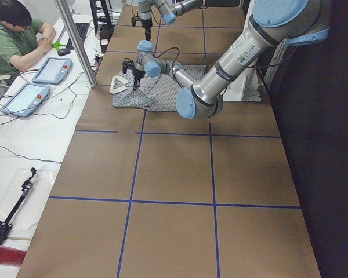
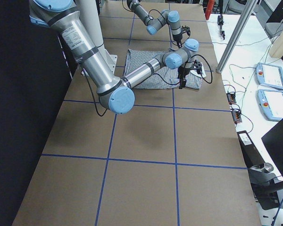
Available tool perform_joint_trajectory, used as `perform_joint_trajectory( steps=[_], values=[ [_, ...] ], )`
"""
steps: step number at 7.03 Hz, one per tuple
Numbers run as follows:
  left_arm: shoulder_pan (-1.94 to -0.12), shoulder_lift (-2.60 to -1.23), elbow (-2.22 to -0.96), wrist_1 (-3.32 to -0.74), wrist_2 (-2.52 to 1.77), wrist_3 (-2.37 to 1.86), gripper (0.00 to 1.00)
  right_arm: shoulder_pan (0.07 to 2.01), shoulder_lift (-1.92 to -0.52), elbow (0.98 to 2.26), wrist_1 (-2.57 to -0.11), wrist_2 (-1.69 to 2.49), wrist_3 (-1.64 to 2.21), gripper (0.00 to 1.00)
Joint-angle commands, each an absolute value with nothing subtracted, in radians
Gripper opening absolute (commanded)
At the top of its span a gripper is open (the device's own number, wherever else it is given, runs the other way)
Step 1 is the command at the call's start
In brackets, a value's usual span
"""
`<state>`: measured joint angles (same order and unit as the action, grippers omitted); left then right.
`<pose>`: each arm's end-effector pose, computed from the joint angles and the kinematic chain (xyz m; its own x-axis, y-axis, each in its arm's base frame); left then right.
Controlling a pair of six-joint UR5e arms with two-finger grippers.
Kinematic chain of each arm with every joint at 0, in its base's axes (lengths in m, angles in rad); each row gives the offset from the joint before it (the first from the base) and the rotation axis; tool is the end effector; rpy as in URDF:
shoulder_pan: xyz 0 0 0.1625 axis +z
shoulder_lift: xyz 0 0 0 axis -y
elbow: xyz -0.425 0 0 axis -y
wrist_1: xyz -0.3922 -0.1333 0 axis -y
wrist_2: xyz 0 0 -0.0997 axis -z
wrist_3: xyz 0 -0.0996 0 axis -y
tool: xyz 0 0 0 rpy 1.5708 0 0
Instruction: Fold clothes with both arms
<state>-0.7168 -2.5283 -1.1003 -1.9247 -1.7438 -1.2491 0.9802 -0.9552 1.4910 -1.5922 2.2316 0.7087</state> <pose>0.5523 -0.6353 0.2147 0.6509 -0.1541 -0.7433 0.3633 0.9230 0.1267 -0.3344 -0.6284 0.3287 0.6857 -0.0536 0.7259 0.0507 0.9984 0.0258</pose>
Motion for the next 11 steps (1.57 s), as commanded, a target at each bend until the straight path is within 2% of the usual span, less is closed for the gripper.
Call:
perform_joint_trajectory(
  steps=[1, 2, 4, 6, 7, 9, 11],
  values=[
    [-0.707, -2.553, -1.022, -1.998, -1.740, -1.247, 0.00, 0.980, -0.954, 1.491, -1.592, 2.232, 0.710, 1.00],
    [-0.707, -2.546, -1.023, -2.026, -1.738, -1.243, 0.99, 0.979, -0.954, 1.491, -1.591, 2.232, 0.710, 1.00],
    [-0.709, -2.543, -1.067, -2.052, -1.743, -1.243, 1.00, 0.979, -0.956, 1.493, -1.591, 2.230, 0.712, 1.00],
    [-0.707, -2.388, -1.313, -2.008, -1.747, -1.241, 1.00, 0.947, -1.013, 1.573, -1.582, 2.220, 0.774, 1.00],
    [-0.706, -2.299, -1.466, -1.924, -1.781, -1.239, 1.00, 0.907, -1.105, 1.671, -1.521, 2.204, 0.837, 1.00],
    [-0.680, -2.159, -1.677, -1.853, -1.784, -1.238, 1.00, 0.731, -1.320, 1.878, -1.338, 2.064, 1.143, 1.00],
    [-0.664, -2.115, -1.796, -1.751, -1.784, -1.206, 1.00, 0.482, -1.464, 2.069, -1.299, 1.876, 1.468, 1.00]
  ],
)
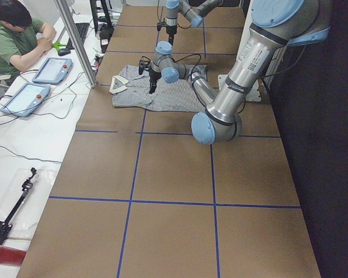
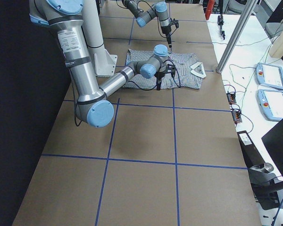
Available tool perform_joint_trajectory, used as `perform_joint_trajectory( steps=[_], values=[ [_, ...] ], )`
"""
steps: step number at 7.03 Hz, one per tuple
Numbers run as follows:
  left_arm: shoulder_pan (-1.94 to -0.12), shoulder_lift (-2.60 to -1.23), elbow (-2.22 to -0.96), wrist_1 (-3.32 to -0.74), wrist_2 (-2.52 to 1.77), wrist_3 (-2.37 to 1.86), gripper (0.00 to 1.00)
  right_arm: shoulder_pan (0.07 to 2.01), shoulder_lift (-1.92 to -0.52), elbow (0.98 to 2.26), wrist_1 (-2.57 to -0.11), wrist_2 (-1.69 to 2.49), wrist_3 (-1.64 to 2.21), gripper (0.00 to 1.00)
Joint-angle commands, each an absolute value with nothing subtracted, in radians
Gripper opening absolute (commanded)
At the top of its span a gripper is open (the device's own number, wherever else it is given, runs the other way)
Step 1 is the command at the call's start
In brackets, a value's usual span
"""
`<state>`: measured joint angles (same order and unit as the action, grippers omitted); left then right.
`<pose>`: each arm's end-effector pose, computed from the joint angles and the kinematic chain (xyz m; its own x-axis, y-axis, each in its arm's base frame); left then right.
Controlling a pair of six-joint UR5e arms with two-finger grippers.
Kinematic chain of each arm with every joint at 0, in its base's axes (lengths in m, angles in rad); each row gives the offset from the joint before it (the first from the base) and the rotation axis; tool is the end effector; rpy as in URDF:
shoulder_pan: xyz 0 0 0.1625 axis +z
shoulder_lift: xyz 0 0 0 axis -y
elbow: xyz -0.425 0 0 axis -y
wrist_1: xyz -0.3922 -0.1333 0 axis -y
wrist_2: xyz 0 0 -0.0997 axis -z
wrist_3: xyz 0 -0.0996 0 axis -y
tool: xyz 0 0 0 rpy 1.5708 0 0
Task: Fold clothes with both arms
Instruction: 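Move the right gripper down to the hem corner nearest it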
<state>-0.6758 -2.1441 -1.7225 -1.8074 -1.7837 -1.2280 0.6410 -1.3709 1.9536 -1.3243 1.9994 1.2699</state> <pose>0.4455 -0.5010 0.2334 0.5805 -0.0443 -0.8130 0.2984 0.9406 0.1618 -0.3827 -0.4002 0.3509 0.6055 0.1154 0.7875 -0.1244 0.9910 -0.0496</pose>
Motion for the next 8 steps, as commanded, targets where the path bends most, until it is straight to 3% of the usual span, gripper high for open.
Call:
perform_joint_trajectory(
  steps=[1, 3, 8],
  values=[
    [-0.660, -2.115, -1.801, -1.740, -1.784, -1.206, 1.00, 0.334, -1.492, 2.095, -1.299, 1.733, 1.586, 1.00],
    [-0.657, -2.112, -1.801, -1.740, -1.782, -1.206, 1.00, 0.162, -1.493, 2.094, -1.299, 1.576, 1.727, 1.00],
    [-0.657, -2.098, -1.816, -1.741, -1.784, -1.206, 1.00, 0.133, -1.479, 2.066, -1.307, 1.578, 1.736, 1.00]
  ],
)
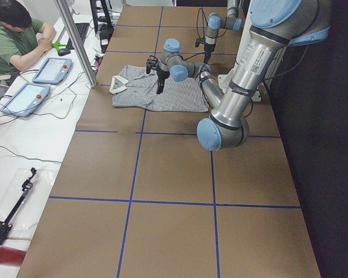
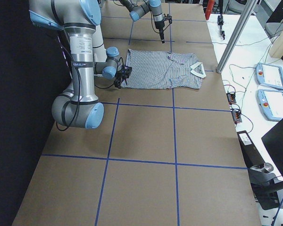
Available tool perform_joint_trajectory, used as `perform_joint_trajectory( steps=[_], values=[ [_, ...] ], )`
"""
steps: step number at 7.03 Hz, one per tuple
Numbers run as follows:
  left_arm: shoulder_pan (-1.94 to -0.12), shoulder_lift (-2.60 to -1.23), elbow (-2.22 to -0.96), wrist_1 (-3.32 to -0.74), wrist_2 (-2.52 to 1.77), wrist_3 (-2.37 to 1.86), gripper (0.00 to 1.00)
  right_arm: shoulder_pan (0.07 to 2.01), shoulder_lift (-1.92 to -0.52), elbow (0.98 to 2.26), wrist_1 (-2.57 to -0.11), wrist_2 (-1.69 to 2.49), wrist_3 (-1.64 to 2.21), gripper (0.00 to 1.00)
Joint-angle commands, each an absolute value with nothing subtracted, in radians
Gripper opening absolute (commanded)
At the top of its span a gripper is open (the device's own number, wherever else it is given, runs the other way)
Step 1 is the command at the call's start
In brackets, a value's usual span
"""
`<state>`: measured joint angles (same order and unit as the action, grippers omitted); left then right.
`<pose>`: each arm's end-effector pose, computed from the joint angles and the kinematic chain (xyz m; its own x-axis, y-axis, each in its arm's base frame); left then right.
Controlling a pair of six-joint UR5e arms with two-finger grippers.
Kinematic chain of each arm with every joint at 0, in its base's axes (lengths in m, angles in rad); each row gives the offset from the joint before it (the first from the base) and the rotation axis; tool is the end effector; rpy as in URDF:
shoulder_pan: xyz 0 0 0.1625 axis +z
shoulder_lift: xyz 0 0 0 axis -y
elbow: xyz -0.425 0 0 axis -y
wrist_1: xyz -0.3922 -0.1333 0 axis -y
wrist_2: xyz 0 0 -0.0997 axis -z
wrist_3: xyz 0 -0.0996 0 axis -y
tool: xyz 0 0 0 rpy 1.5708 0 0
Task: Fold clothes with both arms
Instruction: 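Move the right gripper down to the hem corner nearest it, then move the left gripper down to the hem corner nearest it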
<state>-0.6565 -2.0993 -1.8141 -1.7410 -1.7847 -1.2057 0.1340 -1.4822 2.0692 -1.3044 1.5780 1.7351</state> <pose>0.4328 -0.4750 0.2326 0.5996 -0.0215 -0.8000 0.2638 0.9491 0.1721 -0.4825 -0.1988 0.3590 0.6218 0.2489 0.7426 -0.2331 0.9640 -0.1279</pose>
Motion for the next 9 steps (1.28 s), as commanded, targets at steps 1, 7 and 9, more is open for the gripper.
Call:
perform_joint_trajectory(
  steps=[1, 7, 9],
  values=[
    [-0.657, -2.098, -1.818, -1.741, -1.784, -1.206, 1.00, 0.133, -1.477, 2.050, -1.307, 1.578, 1.738, 1.00],
    [-0.655, -2.091, -1.824, -1.741, -1.781, -1.206, 1.00, 0.158, -1.463, 2.023, -1.304, 1.595, 1.736, 1.00],
    [-0.655, -2.089, -1.830, -1.741, -1.781, -1.206, 1.00, 0.156, -1.463, 2.020, -1.305, 1.597, 1.743, 0.97]
  ],
)
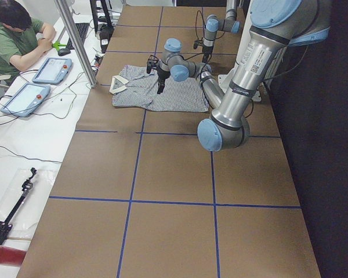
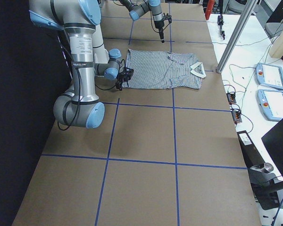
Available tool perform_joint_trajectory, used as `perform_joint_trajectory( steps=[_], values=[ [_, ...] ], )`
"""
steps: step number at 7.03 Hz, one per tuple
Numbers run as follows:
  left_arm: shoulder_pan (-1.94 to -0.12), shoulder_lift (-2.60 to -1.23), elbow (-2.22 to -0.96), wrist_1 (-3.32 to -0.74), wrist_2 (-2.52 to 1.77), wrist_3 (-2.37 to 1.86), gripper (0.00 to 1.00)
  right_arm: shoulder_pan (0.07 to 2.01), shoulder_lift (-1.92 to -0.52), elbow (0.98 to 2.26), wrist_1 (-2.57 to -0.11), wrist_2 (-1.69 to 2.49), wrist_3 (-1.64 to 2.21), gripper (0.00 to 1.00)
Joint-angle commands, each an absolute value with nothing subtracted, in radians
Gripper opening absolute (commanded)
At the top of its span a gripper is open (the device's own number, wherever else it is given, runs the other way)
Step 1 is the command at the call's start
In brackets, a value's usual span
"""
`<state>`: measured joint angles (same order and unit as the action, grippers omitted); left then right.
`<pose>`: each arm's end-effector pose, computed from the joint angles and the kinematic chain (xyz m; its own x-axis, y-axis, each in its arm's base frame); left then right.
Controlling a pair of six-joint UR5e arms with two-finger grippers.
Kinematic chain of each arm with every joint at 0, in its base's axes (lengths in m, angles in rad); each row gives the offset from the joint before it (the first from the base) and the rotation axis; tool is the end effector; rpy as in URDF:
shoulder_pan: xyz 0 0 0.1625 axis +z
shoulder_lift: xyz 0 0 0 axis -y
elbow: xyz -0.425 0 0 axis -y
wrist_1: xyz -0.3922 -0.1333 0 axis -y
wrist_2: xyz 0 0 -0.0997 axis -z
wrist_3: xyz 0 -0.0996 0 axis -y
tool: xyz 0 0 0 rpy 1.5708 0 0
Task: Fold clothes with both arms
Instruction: 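Move the left gripper down to the hem corner nearest it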
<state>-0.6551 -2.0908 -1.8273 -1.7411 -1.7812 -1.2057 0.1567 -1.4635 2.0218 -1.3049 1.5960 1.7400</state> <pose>0.4297 -0.4720 0.2325 0.5975 -0.0187 -0.8016 0.2656 0.9479 0.1758 -0.4922 -0.2102 0.3717 0.6381 0.2712 0.7206 -0.2487 0.9583 -0.1405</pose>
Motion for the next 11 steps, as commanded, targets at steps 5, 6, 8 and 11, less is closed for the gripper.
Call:
perform_joint_trajectory(
  steps=[5, 6, 8, 11],
  values=[
    [-0.655, -2.091, -1.830, -1.741, -1.781, -1.206, 1.00, 0.158, -1.463, 2.029, -1.310, 1.632, 1.758, 0.00],
    [-0.652, -2.091, -1.830, -1.741, -1.781, -1.207, 1.00, 0.158, -1.463, 2.031, -1.312, 1.632, 1.759, 0.00],
    [-0.647, -2.092, -1.829, -1.741, -1.781, -1.207, 1.00, 0.161, -1.463, 2.033, -1.312, 1.631, 1.767, 0.00],
    [-0.621, -2.089, -1.815, -1.741, -1.786, -1.222, 1.00, 0.176, -1.463, 2.039, -1.309, 1.632, 1.776, 0.00]
  ],
)
